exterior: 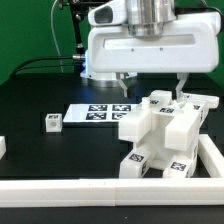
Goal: Assemble chair
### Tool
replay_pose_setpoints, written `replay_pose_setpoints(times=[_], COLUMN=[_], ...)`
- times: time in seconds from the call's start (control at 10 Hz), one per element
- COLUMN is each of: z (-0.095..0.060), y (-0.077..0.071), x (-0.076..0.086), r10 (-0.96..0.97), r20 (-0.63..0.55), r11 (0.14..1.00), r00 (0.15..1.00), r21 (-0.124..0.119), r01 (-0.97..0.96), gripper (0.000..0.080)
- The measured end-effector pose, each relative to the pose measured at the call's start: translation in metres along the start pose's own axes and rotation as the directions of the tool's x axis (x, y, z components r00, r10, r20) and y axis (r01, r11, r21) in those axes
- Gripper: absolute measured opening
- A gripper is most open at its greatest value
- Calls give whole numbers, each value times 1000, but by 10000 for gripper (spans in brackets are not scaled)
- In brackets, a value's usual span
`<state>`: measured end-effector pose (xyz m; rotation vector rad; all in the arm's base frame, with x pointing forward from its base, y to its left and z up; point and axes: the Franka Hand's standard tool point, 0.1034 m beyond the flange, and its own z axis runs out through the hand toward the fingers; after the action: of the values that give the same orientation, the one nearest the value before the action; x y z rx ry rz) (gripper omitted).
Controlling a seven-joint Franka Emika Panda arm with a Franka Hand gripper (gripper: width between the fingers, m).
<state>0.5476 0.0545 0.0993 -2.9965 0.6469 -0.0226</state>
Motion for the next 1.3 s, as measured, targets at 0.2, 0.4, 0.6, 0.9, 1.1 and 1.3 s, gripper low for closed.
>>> replay_pose_setpoints(times=[0.2, 0.4, 0.6, 0.9, 1.1, 1.3], z=[3, 4, 4, 2, 2, 2], y=[-4, -4, -3, -1, -1, -1], x=[-2, -2, -2, 2, 4, 4], r10=[-10, -10, -9, -8, -19, -19], r20=[-8, -7, -7, -16, -15, -15], r11=[1000, 1000, 1000, 1000, 1000, 1000], r00=[1000, 1000, 1000, 1000, 1000, 1000], r21=[-1, -2, -2, -1, -2, -2], r01=[10, 10, 9, 8, 19, 19], gripper=[649, 649, 527, 215, 176, 176])
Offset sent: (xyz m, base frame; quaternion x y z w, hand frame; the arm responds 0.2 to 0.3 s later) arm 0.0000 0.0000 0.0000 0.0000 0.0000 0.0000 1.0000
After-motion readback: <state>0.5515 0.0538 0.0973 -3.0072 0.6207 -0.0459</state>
